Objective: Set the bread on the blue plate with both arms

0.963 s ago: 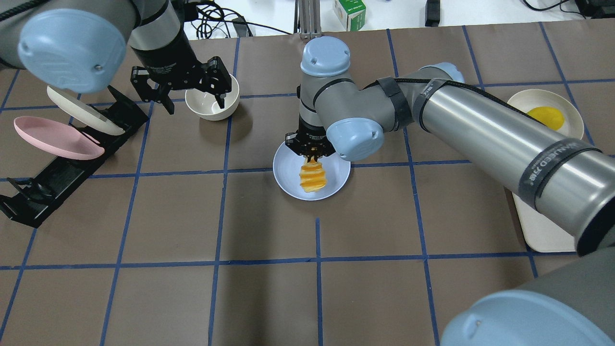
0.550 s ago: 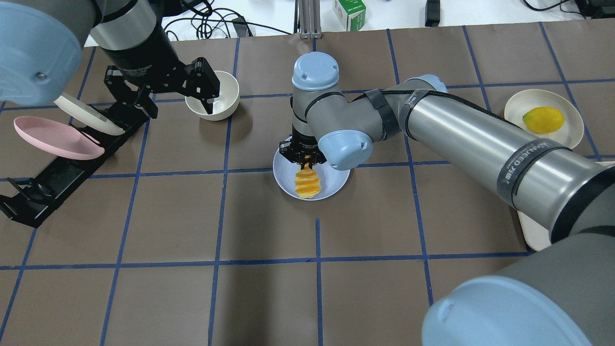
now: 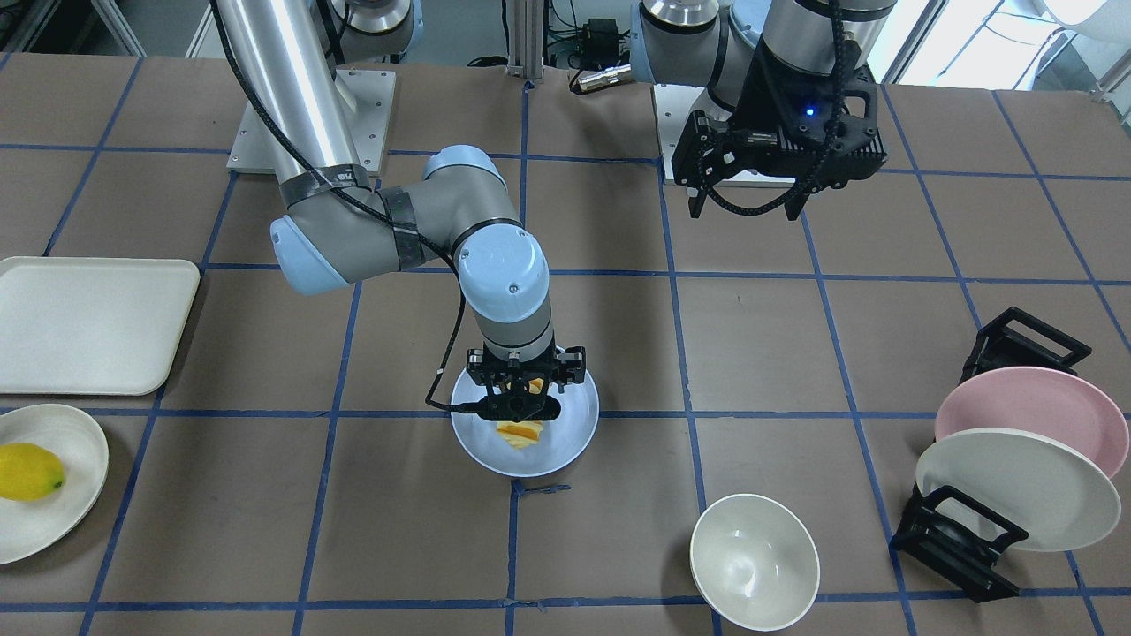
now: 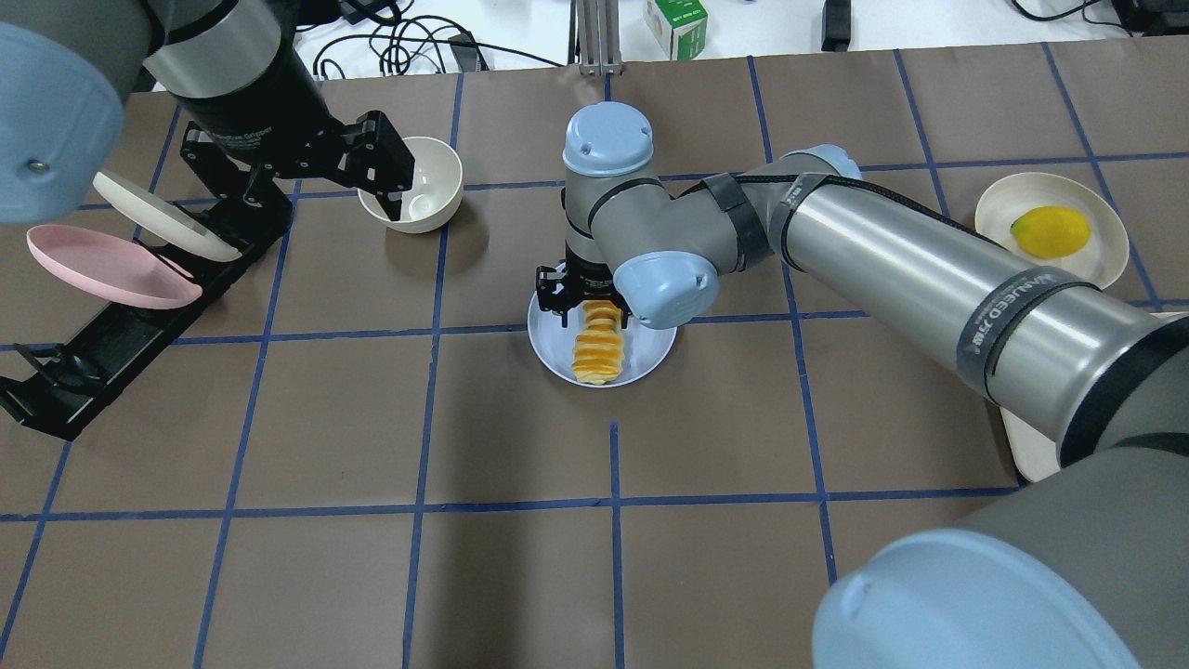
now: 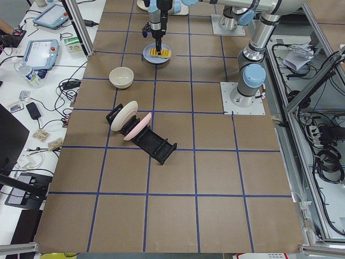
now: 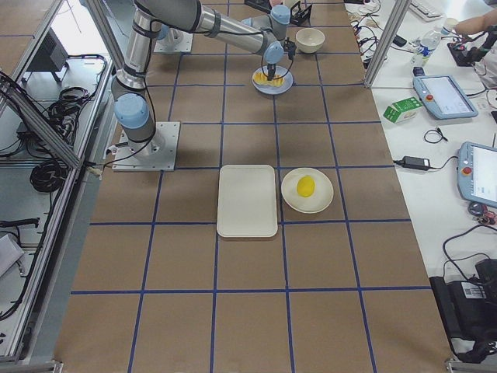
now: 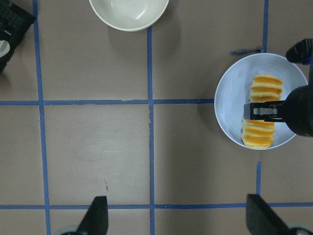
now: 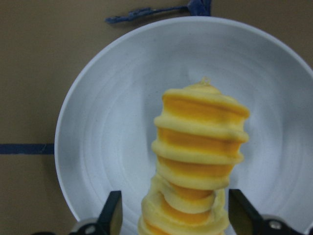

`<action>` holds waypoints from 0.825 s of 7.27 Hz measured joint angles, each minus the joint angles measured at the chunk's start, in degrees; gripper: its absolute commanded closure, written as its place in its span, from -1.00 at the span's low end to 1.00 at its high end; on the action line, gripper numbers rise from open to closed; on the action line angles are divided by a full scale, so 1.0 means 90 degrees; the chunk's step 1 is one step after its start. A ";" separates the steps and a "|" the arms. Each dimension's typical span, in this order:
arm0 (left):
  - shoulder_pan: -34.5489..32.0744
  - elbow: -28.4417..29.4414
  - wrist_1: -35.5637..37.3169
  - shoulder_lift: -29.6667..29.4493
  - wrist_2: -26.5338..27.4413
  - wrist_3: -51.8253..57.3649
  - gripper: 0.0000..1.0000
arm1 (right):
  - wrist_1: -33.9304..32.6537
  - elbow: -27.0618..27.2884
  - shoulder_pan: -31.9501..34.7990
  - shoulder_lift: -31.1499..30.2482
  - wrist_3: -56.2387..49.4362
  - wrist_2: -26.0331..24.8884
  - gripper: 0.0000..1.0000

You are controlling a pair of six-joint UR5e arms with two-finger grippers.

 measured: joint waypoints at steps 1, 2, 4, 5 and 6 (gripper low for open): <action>0.0000 -0.0097 0.0012 0.0039 0.0001 0.0110 -1.00 | 0.0034 -0.0029 -0.0041 -0.0078 -0.0024 -0.0009 -1.00; 0.0000 -0.0219 0.0028 0.0077 -0.0002 0.0178 -1.00 | 0.0256 -0.0056 -0.0148 -0.0310 -0.0125 -0.0069 -1.00; 0.0020 -0.0372 0.0189 0.0100 -0.0010 0.0387 -1.00 | 0.1226 -0.0128 -0.0598 -0.0986 -0.0408 -0.0231 -1.00; 0.0026 -0.0396 0.0279 0.0102 -0.0013 0.0628 -1.00 | 0.1680 -0.0140 -0.0853 -0.1442 -0.0565 -0.0246 -1.00; 0.0026 -0.0402 0.0321 0.0103 -0.0016 0.0741 -1.00 | 0.2080 -0.0121 -0.1052 -0.1915 -0.0870 -0.0263 -1.00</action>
